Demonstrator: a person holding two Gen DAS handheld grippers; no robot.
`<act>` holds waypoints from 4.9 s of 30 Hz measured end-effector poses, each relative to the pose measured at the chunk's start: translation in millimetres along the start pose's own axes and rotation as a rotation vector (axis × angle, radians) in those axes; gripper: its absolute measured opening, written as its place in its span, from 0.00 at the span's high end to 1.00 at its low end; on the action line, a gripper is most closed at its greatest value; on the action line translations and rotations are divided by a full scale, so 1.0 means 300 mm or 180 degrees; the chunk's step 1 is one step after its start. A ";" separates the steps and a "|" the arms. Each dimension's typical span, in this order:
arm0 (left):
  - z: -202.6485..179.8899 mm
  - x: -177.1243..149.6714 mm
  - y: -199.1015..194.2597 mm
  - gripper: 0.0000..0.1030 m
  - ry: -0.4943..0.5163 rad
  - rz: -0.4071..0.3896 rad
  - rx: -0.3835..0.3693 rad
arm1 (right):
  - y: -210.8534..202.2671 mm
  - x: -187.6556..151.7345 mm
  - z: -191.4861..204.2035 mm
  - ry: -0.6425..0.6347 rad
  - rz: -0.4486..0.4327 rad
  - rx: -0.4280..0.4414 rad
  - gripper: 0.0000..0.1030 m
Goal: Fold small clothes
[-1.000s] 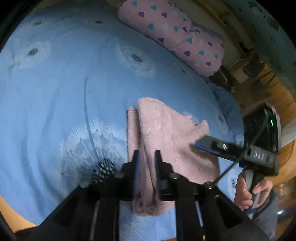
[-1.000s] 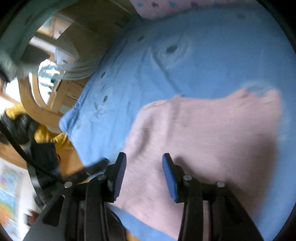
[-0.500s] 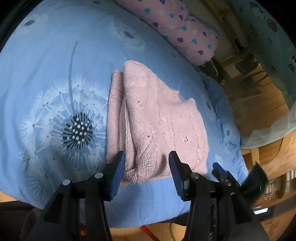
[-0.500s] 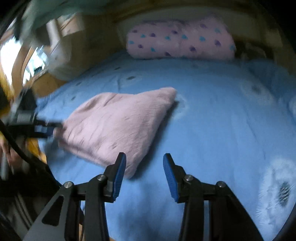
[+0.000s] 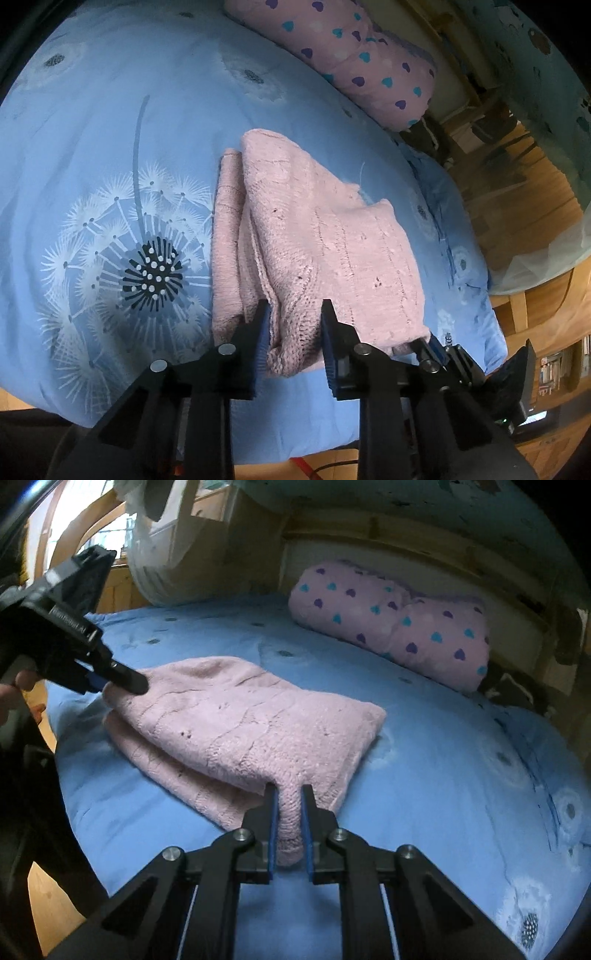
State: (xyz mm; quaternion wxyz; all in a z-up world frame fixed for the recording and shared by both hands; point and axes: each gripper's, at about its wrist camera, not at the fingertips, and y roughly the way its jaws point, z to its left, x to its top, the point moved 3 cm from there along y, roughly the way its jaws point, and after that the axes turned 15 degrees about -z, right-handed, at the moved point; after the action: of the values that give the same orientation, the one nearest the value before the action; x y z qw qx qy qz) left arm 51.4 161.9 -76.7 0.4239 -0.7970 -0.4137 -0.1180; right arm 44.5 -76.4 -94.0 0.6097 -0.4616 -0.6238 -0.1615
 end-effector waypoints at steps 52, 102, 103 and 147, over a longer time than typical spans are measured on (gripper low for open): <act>0.049 0.319 0.333 0.94 0.0471 -0.0186 0.0408 | 0.634 0.004 -0.386 0.1610 0.0901 0.0388 0.92; 0.101 0.120 0.067 0.48 -0.0160 0.0002 -0.0082 | 0.243 0.100 -0.199 0.1395 0.0366 0.1106 0.27; 0.098 0.121 0.061 0.46 -0.0176 -0.0017 -0.0117 | 0.247 0.096 -0.213 0.1469 0.0377 0.1100 0.27; 0.084 0.099 0.283 0.63 -0.0083 0.0249 -0.0115 | 0.495 -0.142 -0.285 0.3168 0.1039 0.1497 0.22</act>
State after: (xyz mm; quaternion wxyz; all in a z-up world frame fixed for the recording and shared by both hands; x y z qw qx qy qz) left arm 130.6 172.8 -125.2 0.4083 -0.8216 -0.3855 -0.0984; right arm 204.4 -80.5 -168.8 0.9332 -0.2722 -0.2016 -0.1200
